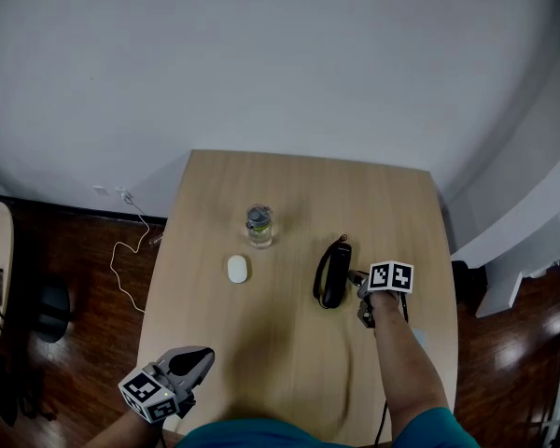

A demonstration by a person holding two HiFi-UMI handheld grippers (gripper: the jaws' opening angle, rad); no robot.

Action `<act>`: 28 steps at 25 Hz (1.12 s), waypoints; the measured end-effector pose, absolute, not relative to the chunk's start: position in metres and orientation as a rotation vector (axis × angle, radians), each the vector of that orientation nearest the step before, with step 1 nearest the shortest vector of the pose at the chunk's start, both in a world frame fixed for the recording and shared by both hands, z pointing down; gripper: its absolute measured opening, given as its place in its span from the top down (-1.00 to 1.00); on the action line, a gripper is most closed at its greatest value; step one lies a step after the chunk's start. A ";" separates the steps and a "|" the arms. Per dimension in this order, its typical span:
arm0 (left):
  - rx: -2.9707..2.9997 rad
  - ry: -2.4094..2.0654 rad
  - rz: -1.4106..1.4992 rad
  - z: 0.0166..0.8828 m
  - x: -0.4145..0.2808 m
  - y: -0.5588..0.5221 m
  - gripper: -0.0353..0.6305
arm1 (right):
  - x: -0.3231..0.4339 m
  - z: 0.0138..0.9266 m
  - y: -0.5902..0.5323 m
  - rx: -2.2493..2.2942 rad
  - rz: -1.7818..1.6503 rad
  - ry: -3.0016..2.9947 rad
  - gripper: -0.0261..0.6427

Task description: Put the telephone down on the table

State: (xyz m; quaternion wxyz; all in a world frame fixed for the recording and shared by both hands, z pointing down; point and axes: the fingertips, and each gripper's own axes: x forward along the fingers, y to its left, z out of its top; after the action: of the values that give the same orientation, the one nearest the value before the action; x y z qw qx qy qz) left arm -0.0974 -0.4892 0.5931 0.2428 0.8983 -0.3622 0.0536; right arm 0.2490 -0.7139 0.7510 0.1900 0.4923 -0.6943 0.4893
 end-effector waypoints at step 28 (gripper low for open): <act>2.646 -1.064 -0.011 0.490 -0.163 -0.385 0.88 | 0.130 0.498 -0.456 0.662 1.287 -3.169 0.92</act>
State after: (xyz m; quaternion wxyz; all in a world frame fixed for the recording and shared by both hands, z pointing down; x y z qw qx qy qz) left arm -0.1631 -0.3851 0.4902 0.1443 0.9180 -0.3693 -0.0038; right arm 0.1301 -0.4562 0.4976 -0.1702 0.1873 -0.8964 0.3639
